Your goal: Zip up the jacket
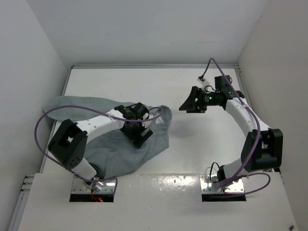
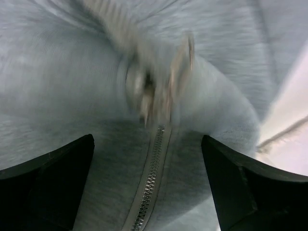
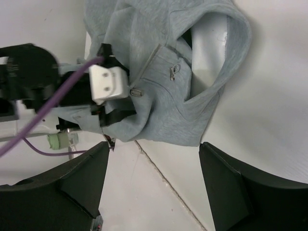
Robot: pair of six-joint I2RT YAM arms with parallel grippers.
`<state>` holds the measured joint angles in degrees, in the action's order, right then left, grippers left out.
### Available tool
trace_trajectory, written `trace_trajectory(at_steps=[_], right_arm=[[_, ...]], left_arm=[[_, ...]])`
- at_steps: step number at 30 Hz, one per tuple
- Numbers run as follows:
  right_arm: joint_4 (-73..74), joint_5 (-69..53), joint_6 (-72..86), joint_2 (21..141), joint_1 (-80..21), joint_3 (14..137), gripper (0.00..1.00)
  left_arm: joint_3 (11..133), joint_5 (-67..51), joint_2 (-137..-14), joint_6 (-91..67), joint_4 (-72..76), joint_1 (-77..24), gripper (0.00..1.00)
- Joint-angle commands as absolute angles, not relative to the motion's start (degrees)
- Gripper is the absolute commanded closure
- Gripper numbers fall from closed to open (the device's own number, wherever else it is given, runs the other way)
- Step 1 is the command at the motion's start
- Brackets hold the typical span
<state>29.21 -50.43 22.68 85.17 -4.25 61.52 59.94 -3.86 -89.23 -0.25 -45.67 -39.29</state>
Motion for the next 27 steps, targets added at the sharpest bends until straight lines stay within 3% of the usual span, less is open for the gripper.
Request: trace_trajectory(at_steps=[1,4,5,7,8,9,14,20,25,27], right_arm=[[29.27,-52.29,22.32,85.43,-3.43,64.07,0.24],[29.62,-52.73,22.06,85.34,-2.64,64.33,0.24],[29.79,-52.65,22.32,85.25,-2.38,64.25,0.24],[29.62,-52.91,22.41,85.08,-2.2,64.16,0.25],[29.62,-53.0,22.24,84.9,-1.94,64.07,0.25],[29.62,-52.91,22.32,84.82,-2.02,64.07,0.25],[28.83,-53.09,22.59,84.12,-2.02,63.64,0.28],[29.18,-51.33,22.24,82.18,-1.41,63.02,0.28],[23.86,-55.35,25.55,79.55,-0.35,60.74,0.34],[20.34,-58.86,27.5,78.76,-0.26,59.08,0.38]], left_arm=[[57.84,-0.26,-92.71,0.88,-43.08,-38.06,0.05],[57.82,-0.87,-94.91,5.08,-39.12,-36.3,0.24],[58.44,-0.36,-94.92,6.58,-37.81,-36.3,0.44],[59.84,-0.35,-95.62,12.27,-35.52,-34.11,0.61],[61.33,-1.13,-96.41,14.13,-35.51,-33.58,0.75],[64.91,-2.19,-97.29,16.33,-35.51,-32.27,0.8],[74.96,-11.83,-102.64,36.79,-31.3,-30.33,0.92],[80.94,-27.22,-103.97,63.06,-23.29,-31.46,0.93],[73.34,-40.16,-91.98,80.03,-23.29,-32.16,0.94],[70.33,-42.7,-87.82,80.07,-23.29,-32.17,0.94]])
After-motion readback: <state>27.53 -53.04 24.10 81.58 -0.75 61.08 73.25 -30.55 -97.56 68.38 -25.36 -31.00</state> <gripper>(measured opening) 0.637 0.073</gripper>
